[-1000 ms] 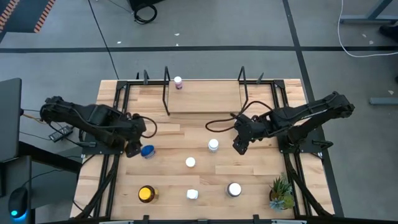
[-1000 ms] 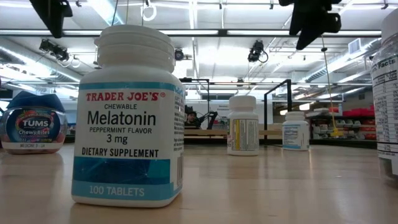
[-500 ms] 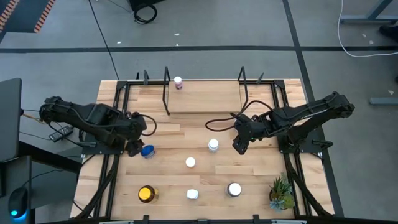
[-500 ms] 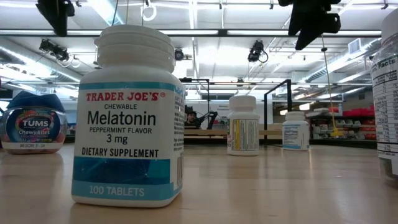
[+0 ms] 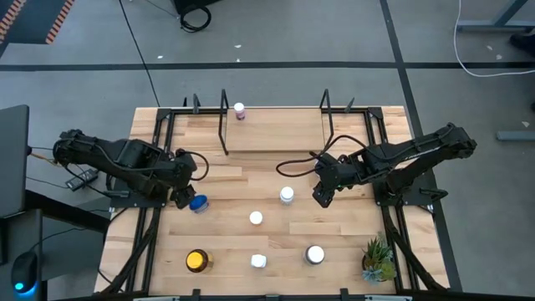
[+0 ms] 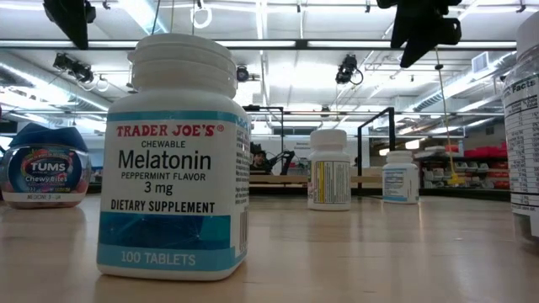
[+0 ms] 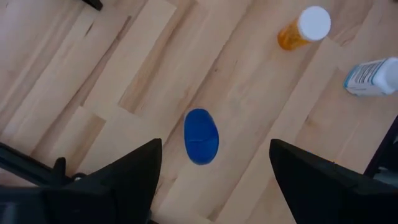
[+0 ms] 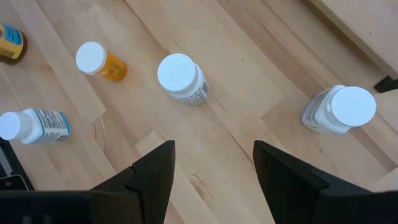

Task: Pick and place medicine bottles onto shelf by color
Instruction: Put the top right white pill bottle on the shelf

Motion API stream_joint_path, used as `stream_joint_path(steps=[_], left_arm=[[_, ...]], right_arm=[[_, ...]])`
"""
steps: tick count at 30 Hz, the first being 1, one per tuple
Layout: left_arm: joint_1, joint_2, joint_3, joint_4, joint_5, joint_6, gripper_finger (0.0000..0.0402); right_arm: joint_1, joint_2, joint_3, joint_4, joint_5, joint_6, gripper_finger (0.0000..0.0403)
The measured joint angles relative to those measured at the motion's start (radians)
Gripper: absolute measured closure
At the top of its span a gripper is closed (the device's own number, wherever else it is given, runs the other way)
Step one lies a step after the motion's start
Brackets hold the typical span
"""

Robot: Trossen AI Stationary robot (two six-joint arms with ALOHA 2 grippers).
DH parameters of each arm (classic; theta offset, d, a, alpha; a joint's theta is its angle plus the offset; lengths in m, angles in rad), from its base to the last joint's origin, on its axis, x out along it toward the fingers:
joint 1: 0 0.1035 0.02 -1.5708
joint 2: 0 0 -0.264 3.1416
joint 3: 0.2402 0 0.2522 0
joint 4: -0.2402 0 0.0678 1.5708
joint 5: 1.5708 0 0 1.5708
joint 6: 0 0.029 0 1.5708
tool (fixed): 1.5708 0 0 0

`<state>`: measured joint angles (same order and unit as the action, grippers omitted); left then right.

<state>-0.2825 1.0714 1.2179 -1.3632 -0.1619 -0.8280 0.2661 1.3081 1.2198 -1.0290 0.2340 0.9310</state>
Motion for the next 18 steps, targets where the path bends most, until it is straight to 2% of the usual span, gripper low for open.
stream_joint_path(steps=[18], left_arm=[[0.000, 0.002, 0.000, 0.000, -0.004, -0.084, 0.0100]], right_arm=[[0.000, 0.000, 0.000, 0.000, 0.000, 0.000, 0.0179]])
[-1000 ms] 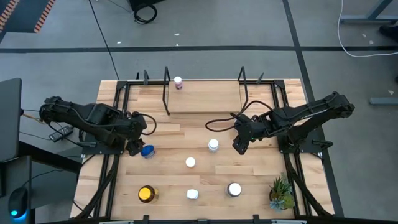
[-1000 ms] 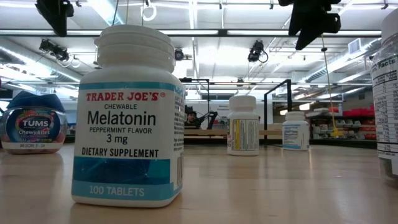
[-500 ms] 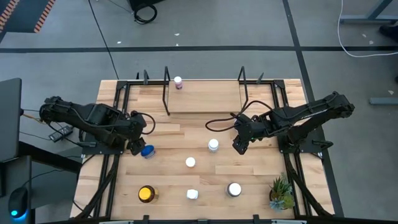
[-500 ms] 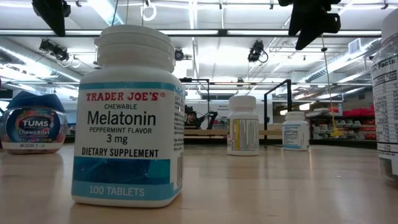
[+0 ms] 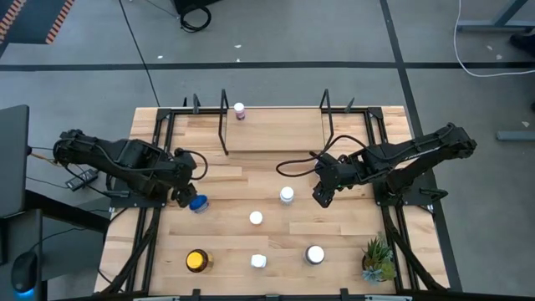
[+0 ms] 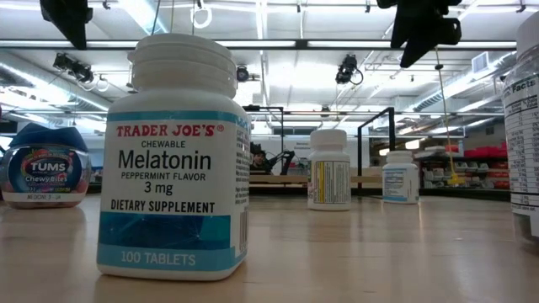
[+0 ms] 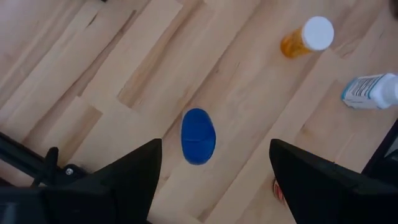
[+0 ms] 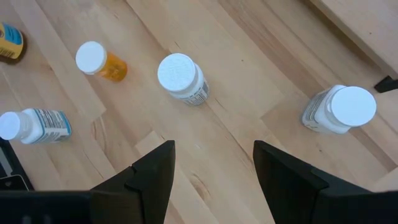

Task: Pick and place medicine bottles onto shelf by color
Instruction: Put the top right white pill bottle on the shelf

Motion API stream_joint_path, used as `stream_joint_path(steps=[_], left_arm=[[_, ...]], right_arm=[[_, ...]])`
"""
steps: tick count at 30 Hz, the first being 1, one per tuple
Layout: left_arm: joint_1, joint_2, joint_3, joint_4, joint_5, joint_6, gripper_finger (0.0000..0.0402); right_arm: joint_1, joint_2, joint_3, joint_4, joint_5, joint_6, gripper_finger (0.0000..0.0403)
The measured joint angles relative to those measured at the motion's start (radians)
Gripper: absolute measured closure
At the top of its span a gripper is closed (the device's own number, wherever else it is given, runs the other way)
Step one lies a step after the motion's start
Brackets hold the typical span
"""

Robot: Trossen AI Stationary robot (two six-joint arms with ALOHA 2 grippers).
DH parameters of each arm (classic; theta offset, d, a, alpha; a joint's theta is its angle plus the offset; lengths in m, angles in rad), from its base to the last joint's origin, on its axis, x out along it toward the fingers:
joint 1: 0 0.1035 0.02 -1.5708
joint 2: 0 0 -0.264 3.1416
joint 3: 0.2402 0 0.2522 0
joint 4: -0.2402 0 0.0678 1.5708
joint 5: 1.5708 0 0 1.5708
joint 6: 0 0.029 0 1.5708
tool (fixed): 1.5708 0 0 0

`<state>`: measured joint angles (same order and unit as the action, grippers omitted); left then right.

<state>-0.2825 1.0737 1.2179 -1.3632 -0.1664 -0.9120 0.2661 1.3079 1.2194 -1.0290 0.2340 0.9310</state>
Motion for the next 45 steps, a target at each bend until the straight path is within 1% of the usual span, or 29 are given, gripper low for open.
stream_joint_path(steps=[3, 12, 19, 23, 26, 28, 34, 38, 41, 45], left_arm=[[0.000, 0.000, 0.000, 0.000, -0.014, -0.002, 0.0100], [-0.013, 0.005, 0.000, -0.007, -0.015, 0.011, 0.0100], [-0.014, 0.070, 0.000, -0.025, -0.013, 0.136, 0.0099], [-0.015, 0.114, 0.000, -0.025, 0.009, 0.168, 0.0099], [-0.019, 0.133, -0.003, -0.021, 0.032, 0.164, 0.0099], [-0.019, 0.135, -0.033, -0.004, 0.076, 0.140, 0.0099], [-0.036, 0.134, -0.160, 0.061, 0.161, 0.083, 0.0099], [-0.036, 0.134, -0.222, 0.138, 0.165, 0.051, 0.0099], [-0.035, 0.135, -0.267, 0.152, 0.163, 0.051, 0.0099], [-0.036, 0.138, -0.326, 0.175, 0.162, 0.049, 0.0099]], right_arm=[[0.000, 0.000, 0.000, 0.000, 0.000, 0.000, 0.0179], [0.000, 0.000, 0.000, 0.000, 0.000, 0.000, 0.0179], [0.000, 0.000, 0.000, 0.000, 0.000, 0.000, 0.0179], [0.000, 0.000, 0.000, 0.000, 0.000, 0.000, 0.0179], [0.000, 0.000, 0.000, 0.000, 0.000, 0.011, 0.0179], [0.000, 0.000, 0.000, 0.007, 0.000, 0.038, 0.0179], [0.000, 0.000, 0.000, 0.034, 0.000, 0.169, 0.0179], [0.000, 0.000, 0.000, 0.035, 0.001, 0.211, 0.0179], [-0.001, 0.000, 0.000, 0.038, 0.033, 0.241, 0.0179], [-0.002, 0.000, 0.000, 0.038, 0.039, 0.271, 0.0179]])
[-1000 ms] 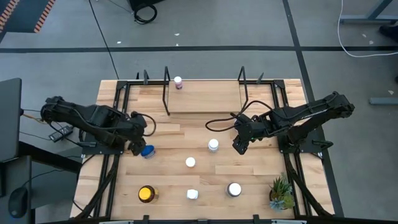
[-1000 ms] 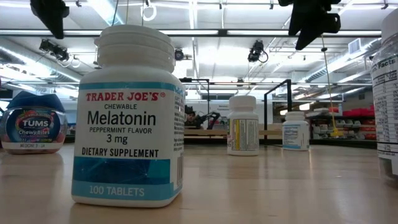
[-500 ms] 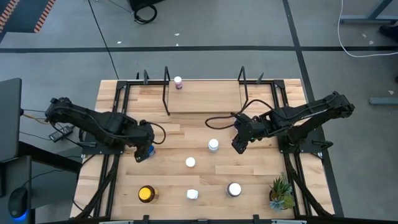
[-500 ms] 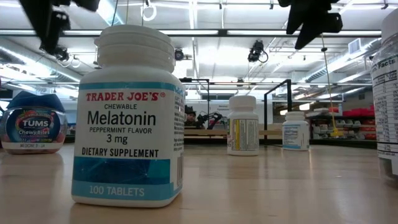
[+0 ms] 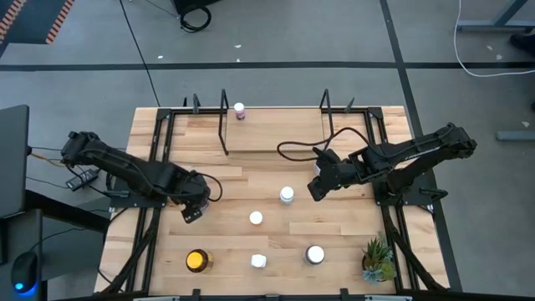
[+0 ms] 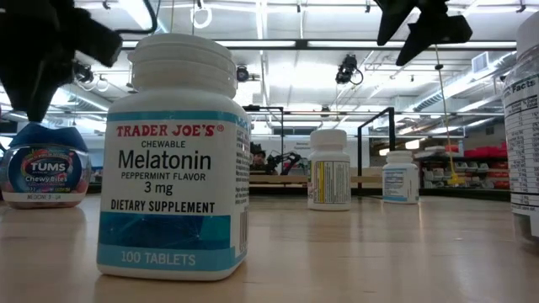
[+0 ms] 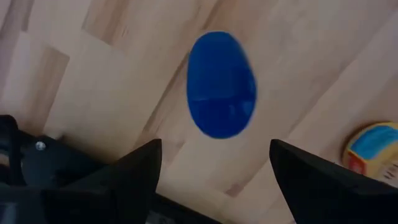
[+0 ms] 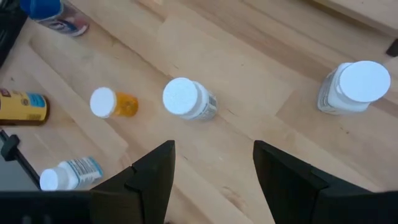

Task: Pick and place medicine bottles onto shelf by color
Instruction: Put the top right white pill bottle on the shelf

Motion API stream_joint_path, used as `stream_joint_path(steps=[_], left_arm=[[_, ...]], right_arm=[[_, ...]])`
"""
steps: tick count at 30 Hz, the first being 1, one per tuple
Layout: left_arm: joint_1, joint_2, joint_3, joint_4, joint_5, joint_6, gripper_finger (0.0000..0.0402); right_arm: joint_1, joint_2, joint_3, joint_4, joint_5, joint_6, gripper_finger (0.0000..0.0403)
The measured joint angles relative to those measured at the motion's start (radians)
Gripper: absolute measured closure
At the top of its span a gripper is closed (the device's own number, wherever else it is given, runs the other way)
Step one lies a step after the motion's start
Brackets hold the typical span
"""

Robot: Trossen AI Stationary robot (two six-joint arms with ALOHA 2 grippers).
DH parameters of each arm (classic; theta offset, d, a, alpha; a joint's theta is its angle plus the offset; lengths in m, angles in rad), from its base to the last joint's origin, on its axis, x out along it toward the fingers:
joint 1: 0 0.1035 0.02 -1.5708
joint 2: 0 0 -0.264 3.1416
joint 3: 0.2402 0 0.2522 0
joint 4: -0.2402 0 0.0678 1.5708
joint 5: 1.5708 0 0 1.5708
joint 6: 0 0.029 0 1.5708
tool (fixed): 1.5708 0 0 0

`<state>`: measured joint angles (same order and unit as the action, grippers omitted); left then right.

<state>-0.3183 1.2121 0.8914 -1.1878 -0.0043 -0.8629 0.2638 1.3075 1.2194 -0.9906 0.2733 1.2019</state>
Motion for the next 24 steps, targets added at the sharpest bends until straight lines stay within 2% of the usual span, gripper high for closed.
stream_joint_path(steps=[7, 17, 24], left_arm=[[0.000, 0.000, -0.065, 0.187, -0.002, 0.015, 0.0099], [0.001, 0.001, -0.150, 0.197, -0.007, 0.041, 0.0099], [0.001, 0.001, -0.153, 0.247, -0.064, 0.129, 0.0099]], right_arm=[[0.000, 0.000, 0.000, 0.000, -0.005, 0.011, 0.0179], [0.000, 0.000, 0.000, 0.000, -0.007, 0.029, 0.0179], [0.000, 0.000, 0.000, -0.001, 0.003, 0.029, 0.0179]])
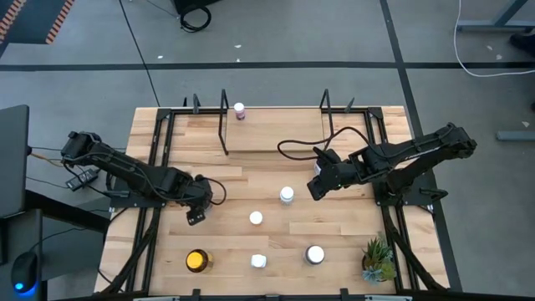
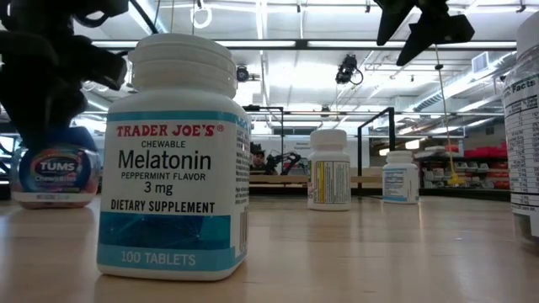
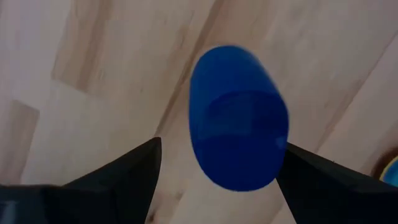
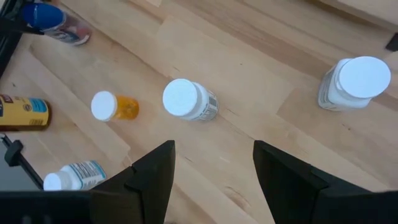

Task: Pick and place medicine bottles onto shelf by color
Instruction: Put the top right white pill bottle on the shelf

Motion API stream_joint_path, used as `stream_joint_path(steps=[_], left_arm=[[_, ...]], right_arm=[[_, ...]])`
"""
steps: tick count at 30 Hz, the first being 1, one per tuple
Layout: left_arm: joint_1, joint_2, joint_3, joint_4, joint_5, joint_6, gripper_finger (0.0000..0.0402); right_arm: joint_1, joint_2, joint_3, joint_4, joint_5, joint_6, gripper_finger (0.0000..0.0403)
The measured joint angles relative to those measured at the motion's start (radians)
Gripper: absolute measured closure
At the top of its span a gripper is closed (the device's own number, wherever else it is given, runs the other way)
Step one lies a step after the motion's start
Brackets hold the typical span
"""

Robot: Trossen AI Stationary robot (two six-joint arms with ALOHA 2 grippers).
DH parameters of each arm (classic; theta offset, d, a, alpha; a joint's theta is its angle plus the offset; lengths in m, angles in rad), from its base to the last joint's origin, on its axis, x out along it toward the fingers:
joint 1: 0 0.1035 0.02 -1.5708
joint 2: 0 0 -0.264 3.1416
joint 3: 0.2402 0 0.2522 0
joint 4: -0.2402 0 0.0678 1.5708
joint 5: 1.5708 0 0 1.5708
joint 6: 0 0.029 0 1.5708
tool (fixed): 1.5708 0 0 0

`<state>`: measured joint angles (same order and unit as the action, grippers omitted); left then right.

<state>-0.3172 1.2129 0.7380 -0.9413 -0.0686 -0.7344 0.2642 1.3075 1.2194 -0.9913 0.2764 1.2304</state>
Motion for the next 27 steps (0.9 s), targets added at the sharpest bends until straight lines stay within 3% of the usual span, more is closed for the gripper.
stream_joint_path(steps=[13, 20, 27], left_arm=[[0.000, 0.000, 0.000, 0.007, -0.051, 0.119, 0.0099], [0.000, 0.000, 0.000, 0.009, -0.051, 0.119, 0.0099], [0.000, 0.000, 0.008, 0.013, -0.052, 0.166, 0.0099]], right_arm=[[0.000, 0.000, 0.000, -0.005, 0.007, -0.029, 0.0179], [-0.014, 0.000, 0.000, -0.005, 0.091, -0.043, 0.0179], [-0.091, 0.000, 0.000, -0.039, 0.041, -0.097, 0.0179]])
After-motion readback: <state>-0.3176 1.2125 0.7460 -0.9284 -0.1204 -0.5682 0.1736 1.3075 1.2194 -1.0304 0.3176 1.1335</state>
